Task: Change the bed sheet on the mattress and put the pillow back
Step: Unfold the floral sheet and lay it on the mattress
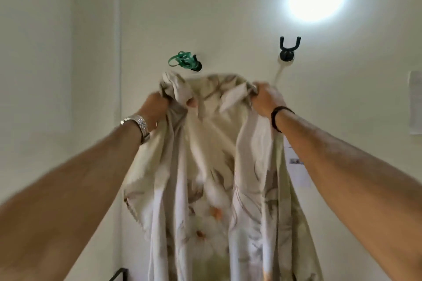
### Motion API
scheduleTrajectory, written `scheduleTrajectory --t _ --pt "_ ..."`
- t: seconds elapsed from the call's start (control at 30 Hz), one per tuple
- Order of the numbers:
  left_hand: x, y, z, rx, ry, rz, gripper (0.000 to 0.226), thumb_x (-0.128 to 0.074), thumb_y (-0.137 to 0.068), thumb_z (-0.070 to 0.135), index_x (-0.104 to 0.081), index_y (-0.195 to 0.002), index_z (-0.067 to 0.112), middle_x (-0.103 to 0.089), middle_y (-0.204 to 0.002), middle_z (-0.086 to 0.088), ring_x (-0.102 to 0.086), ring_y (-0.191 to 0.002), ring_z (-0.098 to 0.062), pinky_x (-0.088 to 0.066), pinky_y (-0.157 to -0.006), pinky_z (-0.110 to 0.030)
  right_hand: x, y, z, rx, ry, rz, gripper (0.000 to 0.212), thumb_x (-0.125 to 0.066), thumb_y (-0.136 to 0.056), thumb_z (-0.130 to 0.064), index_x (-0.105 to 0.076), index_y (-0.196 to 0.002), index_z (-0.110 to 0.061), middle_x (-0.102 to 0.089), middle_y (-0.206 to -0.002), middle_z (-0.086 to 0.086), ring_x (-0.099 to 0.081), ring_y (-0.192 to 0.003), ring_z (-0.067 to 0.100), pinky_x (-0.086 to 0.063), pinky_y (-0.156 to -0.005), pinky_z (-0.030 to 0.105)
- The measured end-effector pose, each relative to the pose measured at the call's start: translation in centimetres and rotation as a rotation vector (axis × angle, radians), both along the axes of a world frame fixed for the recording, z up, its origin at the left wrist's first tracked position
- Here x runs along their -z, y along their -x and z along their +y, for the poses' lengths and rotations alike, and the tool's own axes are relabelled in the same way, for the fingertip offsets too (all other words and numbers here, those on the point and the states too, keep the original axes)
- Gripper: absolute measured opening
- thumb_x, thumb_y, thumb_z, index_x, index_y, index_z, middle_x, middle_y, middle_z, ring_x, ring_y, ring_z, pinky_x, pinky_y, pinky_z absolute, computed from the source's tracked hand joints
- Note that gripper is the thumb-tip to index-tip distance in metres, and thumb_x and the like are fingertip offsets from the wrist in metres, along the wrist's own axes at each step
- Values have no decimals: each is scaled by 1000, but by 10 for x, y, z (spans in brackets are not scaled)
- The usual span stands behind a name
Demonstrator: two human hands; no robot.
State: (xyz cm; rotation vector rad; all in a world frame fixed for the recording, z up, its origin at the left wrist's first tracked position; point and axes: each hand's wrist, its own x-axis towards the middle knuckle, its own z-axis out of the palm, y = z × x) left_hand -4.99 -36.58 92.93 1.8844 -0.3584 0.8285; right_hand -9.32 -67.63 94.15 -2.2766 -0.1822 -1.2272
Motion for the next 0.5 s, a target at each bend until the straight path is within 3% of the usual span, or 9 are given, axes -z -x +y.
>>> scheduleTrajectory --t 0.07,0.13,0.23,0.3,0.33,0.4,0.43,0.5 --pt "34 -12 3 -40 -34 122 17 -52 -95 5 -68 -98 8 -71 -101 -15 -66 -95 -25 -52 -81 -37 30 -7 -7 107 67 203 34 -50 -89 -31 -68 -117 -22 -69 -120 13 -66 -112 36 -53 -92 39" --pt "48 -12 11 -49 89 49 20 -51 -94 1 -68 -93 10 -69 -94 -11 -63 -91 -23 -51 -78 -34 33 -7 -22 179 6 104 32 -51 -92 -23 -68 -118 -21 -68 -124 12 -64 -113 37 -54 -93 40" --pt "32 -20 26 -34 144 -20 10 -54 -89 12 -64 -88 16 -67 -90 -4 -64 -86 -23 -51 -77 -29 10 -4 -30 143 -77 -38 14 -52 -89 -21 -65 -90 -19 -69 -97 12 -64 -94 37 -47 -74 36" --pt "37 -34 31 -75 -134 97 13 -52 -75 24 -59 -84 17 -65 -90 -7 -63 -89 -26 -50 -78 -34 14 -4 -19 59 -10 67 14 -52 -81 -29 -60 -74 -20 -67 -83 6 -66 -87 35 -44 -70 32" --pt "50 -36 26 -101 -280 189 19 -54 -72 25 -60 -87 15 -64 -90 -9 -61 -89 -26 -48 -75 -36 27 -8 -10 54 75 172 18 -51 -77 -34 -61 -74 -20 -68 -83 5 -68 -89 34 -46 -70 32" --pt "81 -27 13 -107 -471 371 42 -65 -81 23 -59 -121 12 -65 -108 -11 -60 -100 -27 -49 -81 -33 60 -14 6 73 197 331 30 -44 -72 -32 -66 -84 -16 -70 -92 9 -68 -92 36 -52 -73 33" --pt "95 -18 5 -79 -460 429 54 -67 -86 21 -49 -136 14 -64 -116 -11 -61 -102 -26 -50 -82 -32 76 -15 11 73 199 366 30 -43 -73 -27 -66 -87 -13 -69 -92 10 -67 -89 36 -52 -69 32" --pt "117 -2 -7 103 -294 532 66 -73 -83 21 -40 -140 21 -67 -117 -12 -66 -101 -24 -57 -83 -37 100 -19 18 58 149 389 20 -47 -80 -24 -62 -85 -12 -66 -85 8 -65 -81 33 -46 -61 30"
